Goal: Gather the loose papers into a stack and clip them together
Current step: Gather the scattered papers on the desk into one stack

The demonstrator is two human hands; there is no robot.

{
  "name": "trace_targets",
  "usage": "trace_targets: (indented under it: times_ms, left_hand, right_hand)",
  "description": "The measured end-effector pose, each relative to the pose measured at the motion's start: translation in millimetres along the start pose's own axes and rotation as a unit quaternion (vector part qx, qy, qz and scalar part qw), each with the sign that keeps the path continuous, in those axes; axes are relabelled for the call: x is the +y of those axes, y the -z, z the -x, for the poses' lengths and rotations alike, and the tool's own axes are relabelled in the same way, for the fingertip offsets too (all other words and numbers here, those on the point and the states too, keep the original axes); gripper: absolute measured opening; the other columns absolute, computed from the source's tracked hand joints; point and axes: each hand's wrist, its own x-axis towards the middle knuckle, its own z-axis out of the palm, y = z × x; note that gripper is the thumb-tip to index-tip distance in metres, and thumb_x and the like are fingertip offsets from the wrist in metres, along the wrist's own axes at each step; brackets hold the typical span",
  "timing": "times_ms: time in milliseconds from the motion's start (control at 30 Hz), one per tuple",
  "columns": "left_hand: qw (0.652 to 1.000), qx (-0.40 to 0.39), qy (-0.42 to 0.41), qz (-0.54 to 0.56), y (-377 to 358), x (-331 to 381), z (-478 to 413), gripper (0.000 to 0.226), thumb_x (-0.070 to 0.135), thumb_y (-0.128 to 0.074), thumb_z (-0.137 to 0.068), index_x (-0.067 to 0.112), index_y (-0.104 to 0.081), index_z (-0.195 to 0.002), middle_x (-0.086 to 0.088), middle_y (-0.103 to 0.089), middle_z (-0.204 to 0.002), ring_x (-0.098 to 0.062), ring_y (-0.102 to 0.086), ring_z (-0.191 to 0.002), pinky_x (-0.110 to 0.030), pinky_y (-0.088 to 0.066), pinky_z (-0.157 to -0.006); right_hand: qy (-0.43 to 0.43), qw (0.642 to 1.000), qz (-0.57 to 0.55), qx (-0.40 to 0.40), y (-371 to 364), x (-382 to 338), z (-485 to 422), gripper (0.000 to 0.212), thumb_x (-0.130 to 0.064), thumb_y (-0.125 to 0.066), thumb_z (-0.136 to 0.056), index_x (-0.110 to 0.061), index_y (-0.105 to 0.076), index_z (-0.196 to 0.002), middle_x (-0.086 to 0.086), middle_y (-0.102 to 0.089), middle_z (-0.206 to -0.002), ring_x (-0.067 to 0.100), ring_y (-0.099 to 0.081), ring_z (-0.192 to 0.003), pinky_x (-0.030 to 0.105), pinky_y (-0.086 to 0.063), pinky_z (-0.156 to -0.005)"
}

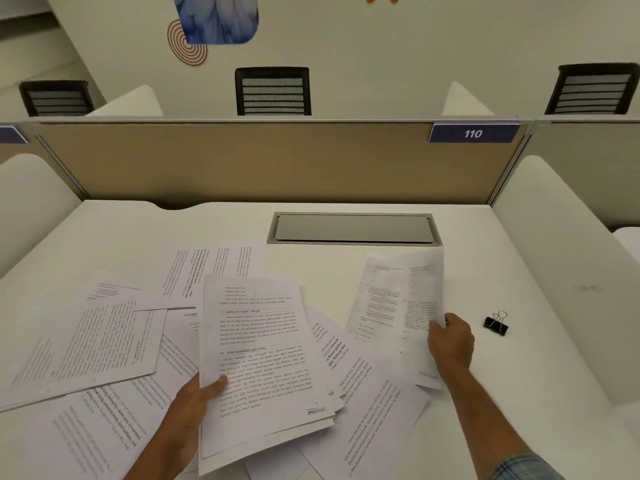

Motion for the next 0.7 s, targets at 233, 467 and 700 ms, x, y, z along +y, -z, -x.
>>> trace_targets:
  times_ms: [233,467,700]
  left_hand:
    - [1.0,-0.01,0.005,0.004,12,-2,0,0.048,0.005,-0.063,-0.096,0.011,-0.055,-0.143,-0.013,-0.069,-0.132,-0.038,-0.064,-0.121,-0.059,-0.043,-0.112]
    - [0.998,-0.048,0.045,-0.002,16,2,11,0.042,0.005,-0.062,-0.096,0.008,-0.059,-0.138,-0.017,-0.071,-0.129,-0.042,-0.066,-0.119,-0.061,-0.045,-0.11]
    - [0.996,-0.066,0.059,-0.003,23,0,22,0.041,0.008,-0.062,-0.097,0.009,-0.06,-0.138,-0.015,-0.073,-0.128,-0.038,-0.069,-0.117,-0.06,-0.049,-0.106]
  right_hand:
    - [0.07,0.981,-0.141,0.113,40,-25,-17,0.015,-0.005,-0.06,-0.095,0.006,-0.069,-0.099,0.025,-0.073,-0.1,0.032,-0.065,-0.085,0.031,-0.043,-0.074]
    - [0.065,0.959,-0.266,-0.07,48,-67,-5,0.009,-0.012,-0.068,-0.093,-0.01,-0.074,-0.1,0.009,-0.078,-0.099,0.021,-0.071,-0.077,0.029,-0.054,-0.074]
    - [0.03,0.919,-0.211,-0.332,-27,-65,81,0.007,-0.011,-0.072,-0.092,-0.015,-0.077,-0.095,-0.001,-0.083,-0.087,0.018,-0.08,-0.072,0.024,-0.061,-0.056]
